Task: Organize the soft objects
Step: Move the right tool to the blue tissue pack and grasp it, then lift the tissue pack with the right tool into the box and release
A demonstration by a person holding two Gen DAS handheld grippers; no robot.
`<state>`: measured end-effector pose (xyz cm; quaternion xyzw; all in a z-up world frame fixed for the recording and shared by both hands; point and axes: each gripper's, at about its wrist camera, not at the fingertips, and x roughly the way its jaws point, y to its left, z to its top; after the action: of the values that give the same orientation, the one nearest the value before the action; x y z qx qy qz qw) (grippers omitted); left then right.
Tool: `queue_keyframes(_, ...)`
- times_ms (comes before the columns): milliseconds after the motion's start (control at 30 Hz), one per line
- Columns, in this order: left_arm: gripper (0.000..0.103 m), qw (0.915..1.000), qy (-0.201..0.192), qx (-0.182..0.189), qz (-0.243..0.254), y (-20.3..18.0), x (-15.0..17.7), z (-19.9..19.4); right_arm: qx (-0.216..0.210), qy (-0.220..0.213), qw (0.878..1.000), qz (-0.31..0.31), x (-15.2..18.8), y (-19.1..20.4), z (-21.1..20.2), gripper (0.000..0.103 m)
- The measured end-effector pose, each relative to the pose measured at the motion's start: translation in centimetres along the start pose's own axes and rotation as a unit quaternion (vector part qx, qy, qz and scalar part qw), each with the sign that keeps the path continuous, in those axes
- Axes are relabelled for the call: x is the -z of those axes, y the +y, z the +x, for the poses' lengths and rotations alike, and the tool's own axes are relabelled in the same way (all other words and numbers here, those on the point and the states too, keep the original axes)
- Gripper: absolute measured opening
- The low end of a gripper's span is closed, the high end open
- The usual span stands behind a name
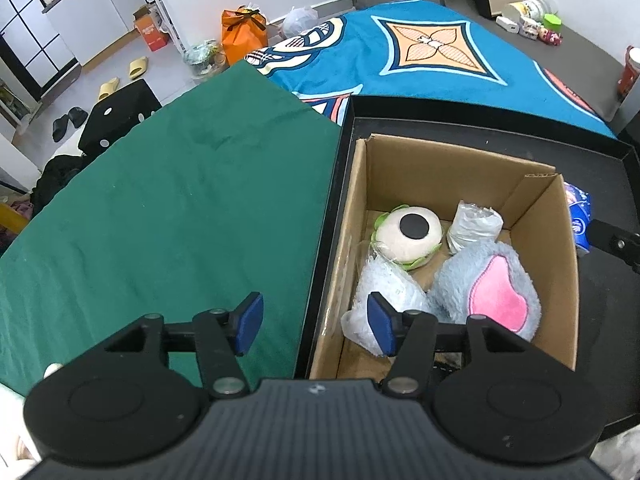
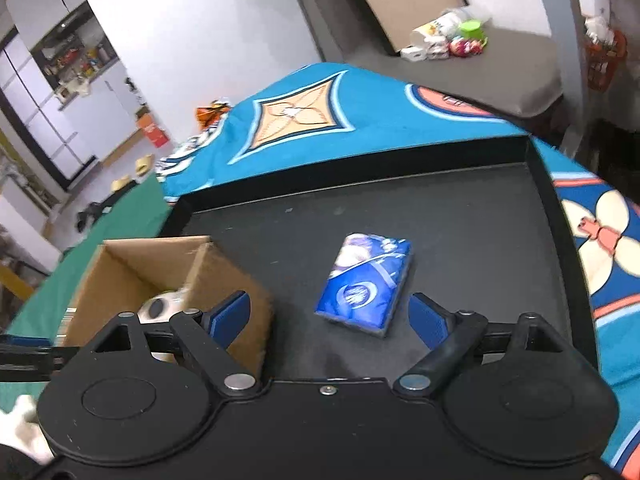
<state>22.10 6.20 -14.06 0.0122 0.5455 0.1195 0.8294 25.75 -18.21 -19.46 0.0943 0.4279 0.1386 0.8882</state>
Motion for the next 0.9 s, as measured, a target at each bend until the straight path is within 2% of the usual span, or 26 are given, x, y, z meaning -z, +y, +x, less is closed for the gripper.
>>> queue_keyframes(233,0.057,0.9996,0.005,-0.013,0.025,-0.8,0.0,0.7,0.011,0.005,1.000,-0.003,0.4,-0.6,2.5,0.086)
queue_keyframes(433,0.057,0.9994,0.019,-0.019,0.020,-0.5,-0.1,1.8,0.027,0.011,0.999,-0.022,0.5,-0.3,3.9,0.085)
queue_keyframes(533,0.057,0.9992,0.021,-0.026,0.022,-0.6,-0.2,2.0,0.035,0.020,0.999,-0.028,0.7,-0.5,4.6,0.068)
queue_keyframes(567,0.057,0.9991,0.020,-0.029,0.024,-0.7,-0.2,2.0,0.042,0.015,0.998,-0.036,0.8,-0.5,4.4,0.057)
queue_keyframes(600,0.057,0.9990,0.020,-0.031,0.024,-0.7,-0.2,2.0,0.044,0.015,0.998,-0.042,0.8,-0.5,4.3,0.054)
queue_keyframes(900,0.057,0.9991,0.018,-0.031,0.025,-0.9,0.2,1.3,0.034,0.023,0.999,-0.029,1.8,-1.8,2.3,0.052)
